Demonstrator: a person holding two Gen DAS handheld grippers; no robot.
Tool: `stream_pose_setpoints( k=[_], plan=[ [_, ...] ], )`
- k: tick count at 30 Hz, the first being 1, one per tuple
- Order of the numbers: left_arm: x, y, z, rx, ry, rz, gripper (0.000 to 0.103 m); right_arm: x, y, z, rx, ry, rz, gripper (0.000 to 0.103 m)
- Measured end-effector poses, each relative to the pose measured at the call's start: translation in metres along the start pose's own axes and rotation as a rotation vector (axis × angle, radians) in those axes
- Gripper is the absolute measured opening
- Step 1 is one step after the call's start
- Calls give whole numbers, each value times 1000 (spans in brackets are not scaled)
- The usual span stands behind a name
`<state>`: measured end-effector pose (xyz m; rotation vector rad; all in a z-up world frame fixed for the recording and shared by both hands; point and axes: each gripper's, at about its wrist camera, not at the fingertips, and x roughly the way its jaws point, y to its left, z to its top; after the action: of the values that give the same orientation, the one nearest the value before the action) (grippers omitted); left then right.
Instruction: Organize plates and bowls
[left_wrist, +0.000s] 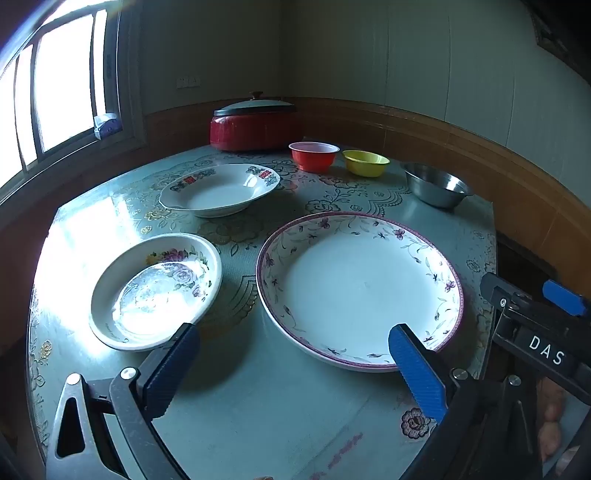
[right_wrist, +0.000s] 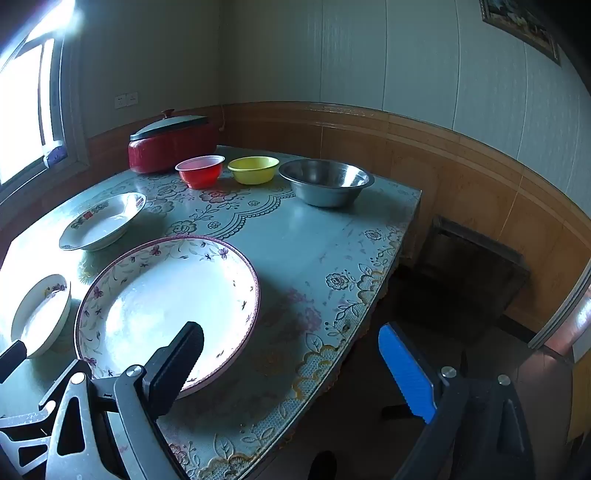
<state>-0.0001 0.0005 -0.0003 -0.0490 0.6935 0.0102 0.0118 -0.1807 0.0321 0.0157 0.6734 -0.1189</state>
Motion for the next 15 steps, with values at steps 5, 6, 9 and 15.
stream_pose_setpoints(
  k=[5,6,9,15],
  plan=[
    [1,3,-8,-4,9,-6,103,-1,-4,1,4,-7,4,98],
    [1,5,-9,-5,9,-6,103,-1,-3,1,0,-11,2,98],
    [1,1,-9,2,15,2,103,-1,2,2,-3,-9,6,98],
    [6,-3,-3,9,41,1,103,3,2,2,-13,-15,7,98]
  ],
)
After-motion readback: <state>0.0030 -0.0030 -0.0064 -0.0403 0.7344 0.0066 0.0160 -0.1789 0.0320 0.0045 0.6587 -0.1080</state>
